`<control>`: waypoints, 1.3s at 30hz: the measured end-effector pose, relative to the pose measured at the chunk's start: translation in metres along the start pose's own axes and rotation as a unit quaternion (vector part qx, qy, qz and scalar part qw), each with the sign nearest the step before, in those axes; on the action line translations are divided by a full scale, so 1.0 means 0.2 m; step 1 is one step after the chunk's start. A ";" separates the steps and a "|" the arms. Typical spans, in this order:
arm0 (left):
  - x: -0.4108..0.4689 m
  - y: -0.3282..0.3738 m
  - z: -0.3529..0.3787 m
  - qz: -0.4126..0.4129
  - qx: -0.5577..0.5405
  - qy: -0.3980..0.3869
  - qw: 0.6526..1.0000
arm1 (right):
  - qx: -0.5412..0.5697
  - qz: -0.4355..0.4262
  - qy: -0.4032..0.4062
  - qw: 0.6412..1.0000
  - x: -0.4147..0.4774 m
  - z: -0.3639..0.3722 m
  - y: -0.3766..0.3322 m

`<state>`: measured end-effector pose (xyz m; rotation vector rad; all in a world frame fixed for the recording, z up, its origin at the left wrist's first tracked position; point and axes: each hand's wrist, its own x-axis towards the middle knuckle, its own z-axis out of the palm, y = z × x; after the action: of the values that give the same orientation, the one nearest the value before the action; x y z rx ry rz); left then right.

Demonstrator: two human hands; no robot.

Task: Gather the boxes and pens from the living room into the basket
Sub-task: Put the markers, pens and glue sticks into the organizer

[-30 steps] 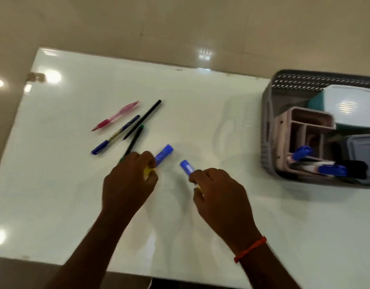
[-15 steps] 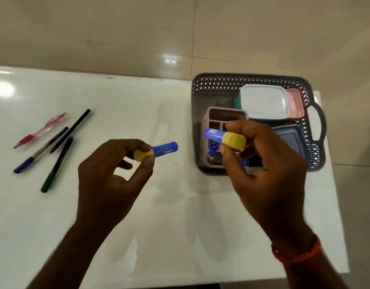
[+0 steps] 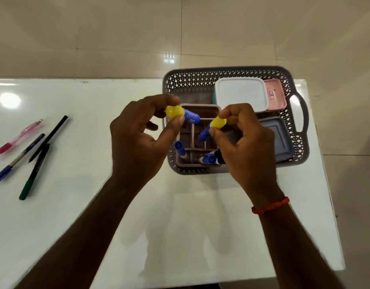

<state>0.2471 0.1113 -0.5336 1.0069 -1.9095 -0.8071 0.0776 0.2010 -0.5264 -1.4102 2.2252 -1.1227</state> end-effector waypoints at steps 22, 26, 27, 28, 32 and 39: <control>0.06 0.00 0.23 -0.015 0.049 -0.081 0.995 | 0.085 0.066 -0.066 0.992 -0.13 0.05 0.07; 0.10 -0.02 0.22 -0.042 0.092 -0.127 0.987 | 0.067 0.051 -0.036 0.996 -0.16 0.04 0.07; 0.10 -0.02 0.21 -0.044 0.096 -0.140 0.984 | 0.061 0.047 -0.028 0.997 -0.16 0.04 0.08; 0.11 -0.01 0.20 -0.042 0.095 -0.152 0.983 | 0.056 0.043 -0.020 0.997 -0.17 0.03 0.07; 0.09 -0.01 0.15 -0.037 0.094 -0.142 0.985 | 0.048 0.040 0.008 0.998 -0.17 0.01 0.05; -0.05 -0.05 -0.04 -0.052 0.129 -0.141 0.980 | -0.017 -0.063 0.063 0.996 -0.16 0.02 -0.07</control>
<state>0.2611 0.1135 -0.5422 1.2086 -2.2623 -0.8102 0.1040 0.2233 -0.5249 -1.5535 2.2784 -1.2518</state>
